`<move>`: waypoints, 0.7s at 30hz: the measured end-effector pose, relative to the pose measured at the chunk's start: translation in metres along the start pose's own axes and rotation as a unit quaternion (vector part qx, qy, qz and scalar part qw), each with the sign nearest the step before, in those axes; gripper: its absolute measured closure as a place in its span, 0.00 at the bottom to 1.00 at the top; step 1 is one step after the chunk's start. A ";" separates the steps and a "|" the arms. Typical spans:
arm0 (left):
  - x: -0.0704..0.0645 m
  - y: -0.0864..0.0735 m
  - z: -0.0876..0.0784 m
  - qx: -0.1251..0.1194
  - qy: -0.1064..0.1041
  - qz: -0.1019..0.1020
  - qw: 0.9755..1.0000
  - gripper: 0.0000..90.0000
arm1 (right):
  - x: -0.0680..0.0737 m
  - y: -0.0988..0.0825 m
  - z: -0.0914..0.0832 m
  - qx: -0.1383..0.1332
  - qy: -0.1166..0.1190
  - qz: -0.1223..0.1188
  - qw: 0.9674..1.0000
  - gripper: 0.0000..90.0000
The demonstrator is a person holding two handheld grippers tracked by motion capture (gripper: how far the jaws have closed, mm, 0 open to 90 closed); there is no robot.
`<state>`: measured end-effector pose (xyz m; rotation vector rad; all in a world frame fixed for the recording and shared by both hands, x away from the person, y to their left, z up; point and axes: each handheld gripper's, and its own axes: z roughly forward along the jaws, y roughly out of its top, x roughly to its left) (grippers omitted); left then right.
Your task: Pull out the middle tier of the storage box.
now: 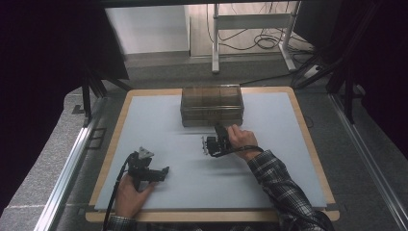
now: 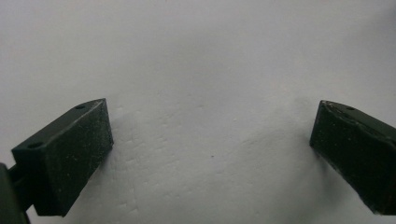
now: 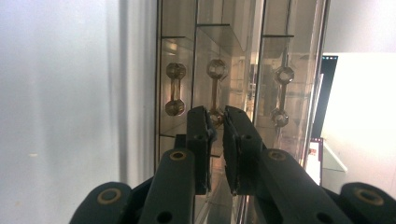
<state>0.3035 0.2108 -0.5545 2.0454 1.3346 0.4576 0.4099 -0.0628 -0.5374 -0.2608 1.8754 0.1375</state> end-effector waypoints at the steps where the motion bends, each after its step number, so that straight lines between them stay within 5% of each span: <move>1: 0.000 0.000 0.000 0.000 0.000 0.000 1.000 0.00 | 0.000 0.000 0.000 -0.003 0.002 -0.002 1.000 0.90; 21: 0.000 0.000 0.000 0.000 0.000 0.000 1.000 0.00 | -0.003 -0.003 -0.007 -0.015 0.020 0.015 1.000 0.85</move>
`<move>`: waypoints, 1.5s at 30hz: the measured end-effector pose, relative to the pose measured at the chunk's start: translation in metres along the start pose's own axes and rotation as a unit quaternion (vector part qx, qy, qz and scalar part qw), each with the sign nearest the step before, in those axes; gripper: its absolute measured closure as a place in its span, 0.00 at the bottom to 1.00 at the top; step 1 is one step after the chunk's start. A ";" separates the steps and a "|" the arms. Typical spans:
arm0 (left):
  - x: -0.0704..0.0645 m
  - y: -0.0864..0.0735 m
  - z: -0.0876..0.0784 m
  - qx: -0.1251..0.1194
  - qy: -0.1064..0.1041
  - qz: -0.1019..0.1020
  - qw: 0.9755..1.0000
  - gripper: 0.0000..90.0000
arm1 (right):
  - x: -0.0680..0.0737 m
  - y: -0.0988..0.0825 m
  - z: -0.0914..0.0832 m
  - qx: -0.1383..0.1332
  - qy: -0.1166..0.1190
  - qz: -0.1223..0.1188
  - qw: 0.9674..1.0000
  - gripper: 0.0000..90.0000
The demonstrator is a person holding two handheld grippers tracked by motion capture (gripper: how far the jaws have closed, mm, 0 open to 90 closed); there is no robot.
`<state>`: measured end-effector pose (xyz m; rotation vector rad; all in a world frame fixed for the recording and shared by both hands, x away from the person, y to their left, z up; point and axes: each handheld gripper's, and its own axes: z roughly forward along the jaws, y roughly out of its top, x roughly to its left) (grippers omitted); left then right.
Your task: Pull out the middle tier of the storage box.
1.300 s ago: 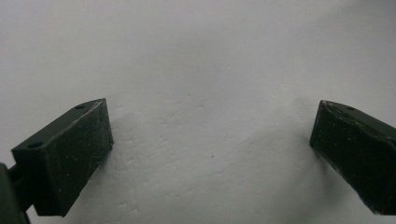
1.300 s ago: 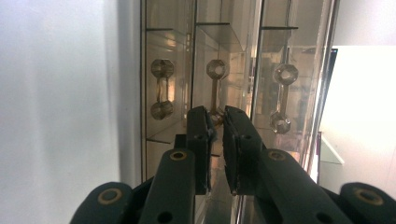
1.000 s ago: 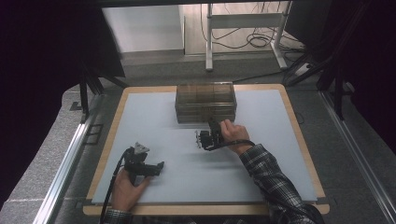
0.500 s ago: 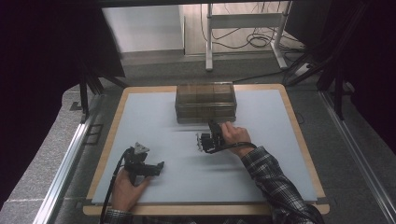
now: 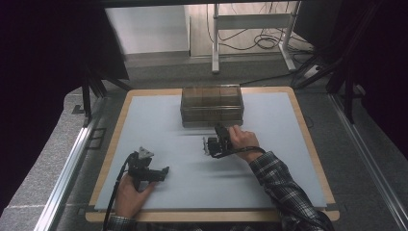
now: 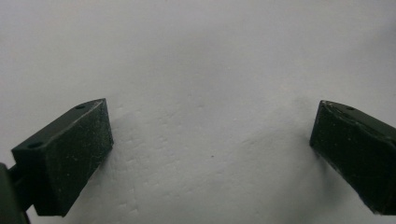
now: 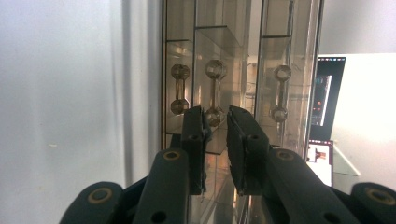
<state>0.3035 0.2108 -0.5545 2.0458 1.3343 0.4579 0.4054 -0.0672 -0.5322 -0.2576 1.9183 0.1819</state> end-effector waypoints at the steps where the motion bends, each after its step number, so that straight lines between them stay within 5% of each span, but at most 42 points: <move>1: 0.000 0.000 0.000 0.000 0.000 0.000 1.000 0.00 | 0.000 0.000 -0.001 0.002 -0.003 0.001 1.000 0.84; 22: 0.000 0.000 0.000 0.000 0.000 0.000 1.000 0.00 | -0.019 -0.008 -0.007 -0.025 0.063 0.052 0.996 0.78; 35: 0.000 0.000 0.000 0.000 0.000 0.001 1.000 0.00 | -0.032 -0.014 -0.008 -0.038 0.118 0.092 0.988 0.76; 45: 0.000 0.000 0.000 0.000 0.000 0.002 1.000 0.00 | -0.037 -0.022 -0.004 -0.045 0.164 0.118 0.978 0.75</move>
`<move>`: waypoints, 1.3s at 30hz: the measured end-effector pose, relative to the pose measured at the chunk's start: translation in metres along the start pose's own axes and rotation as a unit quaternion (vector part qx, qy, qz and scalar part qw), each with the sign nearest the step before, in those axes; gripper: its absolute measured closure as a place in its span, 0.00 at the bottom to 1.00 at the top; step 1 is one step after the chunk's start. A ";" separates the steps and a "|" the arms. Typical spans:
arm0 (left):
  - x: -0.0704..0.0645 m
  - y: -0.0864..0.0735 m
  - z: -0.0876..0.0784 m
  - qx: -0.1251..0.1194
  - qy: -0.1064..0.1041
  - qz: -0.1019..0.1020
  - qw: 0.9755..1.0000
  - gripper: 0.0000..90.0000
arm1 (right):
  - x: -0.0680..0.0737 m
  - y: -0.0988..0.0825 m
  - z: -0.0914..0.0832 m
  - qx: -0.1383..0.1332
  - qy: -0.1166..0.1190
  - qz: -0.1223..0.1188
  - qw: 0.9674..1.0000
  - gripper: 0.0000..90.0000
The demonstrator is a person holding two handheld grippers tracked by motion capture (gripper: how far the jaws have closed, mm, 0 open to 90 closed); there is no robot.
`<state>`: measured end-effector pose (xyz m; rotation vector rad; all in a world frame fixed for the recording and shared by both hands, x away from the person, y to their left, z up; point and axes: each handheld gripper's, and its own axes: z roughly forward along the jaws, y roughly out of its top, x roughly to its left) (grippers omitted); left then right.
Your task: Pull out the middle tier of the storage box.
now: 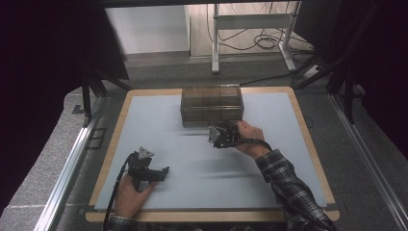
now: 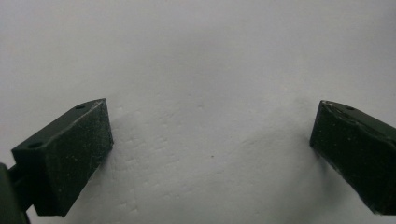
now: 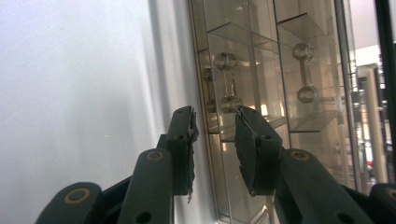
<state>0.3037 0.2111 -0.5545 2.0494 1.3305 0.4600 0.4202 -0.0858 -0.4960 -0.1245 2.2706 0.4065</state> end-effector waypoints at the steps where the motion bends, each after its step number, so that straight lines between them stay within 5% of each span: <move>1: 0.000 0.000 0.000 0.000 0.000 0.000 1.000 0.00 | -0.001 -0.001 0.000 -0.001 0.005 0.003 1.000 0.75; 12: 0.000 0.000 0.000 0.000 0.000 -0.002 1.000 0.00 | -0.015 -0.007 -0.002 -0.020 0.052 0.045 0.997 0.73; 24: 0.000 0.000 0.000 0.000 0.000 -0.002 1.000 0.00 | -0.030 -0.015 -0.003 -0.039 0.112 0.086 0.989 0.72; 39: 0.000 0.000 0.000 0.000 0.000 -0.002 1.000 0.00 | -0.048 -0.025 -0.004 -0.059 0.155 0.122 0.979 0.71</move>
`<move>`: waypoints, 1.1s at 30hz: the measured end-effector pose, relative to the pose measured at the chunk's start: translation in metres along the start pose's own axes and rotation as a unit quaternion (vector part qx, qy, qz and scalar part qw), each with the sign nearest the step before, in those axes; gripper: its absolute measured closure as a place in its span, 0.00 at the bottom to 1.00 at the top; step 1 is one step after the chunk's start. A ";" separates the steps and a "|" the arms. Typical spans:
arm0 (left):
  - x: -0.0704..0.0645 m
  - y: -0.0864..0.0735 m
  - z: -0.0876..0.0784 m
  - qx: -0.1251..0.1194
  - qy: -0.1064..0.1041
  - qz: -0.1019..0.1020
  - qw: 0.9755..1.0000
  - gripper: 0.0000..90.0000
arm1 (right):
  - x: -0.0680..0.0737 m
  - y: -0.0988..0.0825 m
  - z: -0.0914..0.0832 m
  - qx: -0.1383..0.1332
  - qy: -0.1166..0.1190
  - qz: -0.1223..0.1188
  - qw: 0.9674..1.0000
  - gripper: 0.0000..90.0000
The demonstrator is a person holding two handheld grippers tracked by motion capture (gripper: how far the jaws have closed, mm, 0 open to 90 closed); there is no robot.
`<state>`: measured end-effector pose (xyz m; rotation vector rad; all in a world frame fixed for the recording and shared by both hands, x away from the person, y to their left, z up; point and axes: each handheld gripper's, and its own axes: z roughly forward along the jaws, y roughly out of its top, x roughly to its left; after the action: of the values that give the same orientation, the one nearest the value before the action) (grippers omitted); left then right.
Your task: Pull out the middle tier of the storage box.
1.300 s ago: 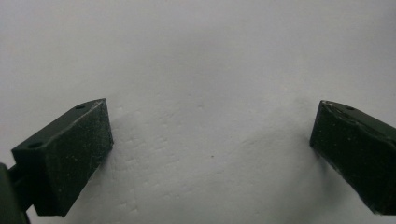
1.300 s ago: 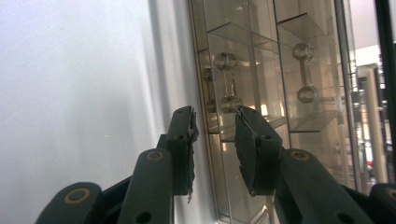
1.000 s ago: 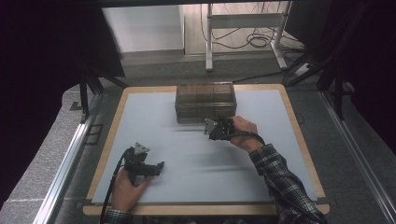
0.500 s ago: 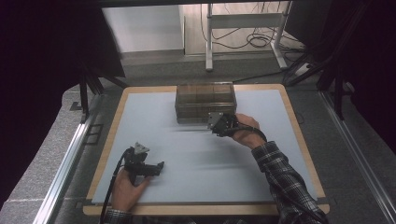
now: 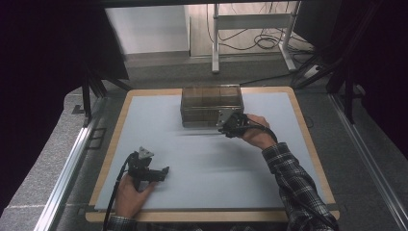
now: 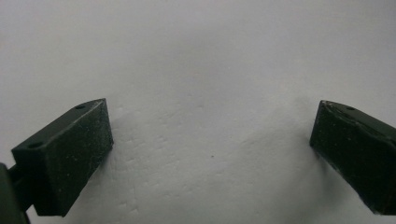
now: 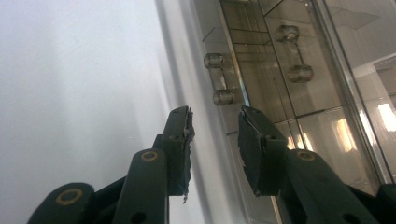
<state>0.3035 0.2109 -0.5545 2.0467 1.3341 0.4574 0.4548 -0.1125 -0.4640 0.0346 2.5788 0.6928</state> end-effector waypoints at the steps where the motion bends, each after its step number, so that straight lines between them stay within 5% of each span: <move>1: 0.000 0.000 0.000 0.000 0.000 0.000 1.000 0.00 | -0.001 0.000 -0.001 0.002 -0.003 0.001 1.000 0.71; 15: 0.000 0.000 0.000 0.000 0.000 0.000 1.000 0.00 | -0.021 -0.005 -0.007 -0.005 0.011 0.014 1.000 0.71; 33: 0.000 0.000 0.000 0.000 0.000 0.000 1.000 0.00 | -0.046 -0.018 0.003 0.004 0.071 0.022 0.997 0.77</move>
<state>0.3035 0.2109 -0.5545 2.0467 1.3342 0.4572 0.4984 -0.1338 -0.4551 0.0481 2.7237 0.7244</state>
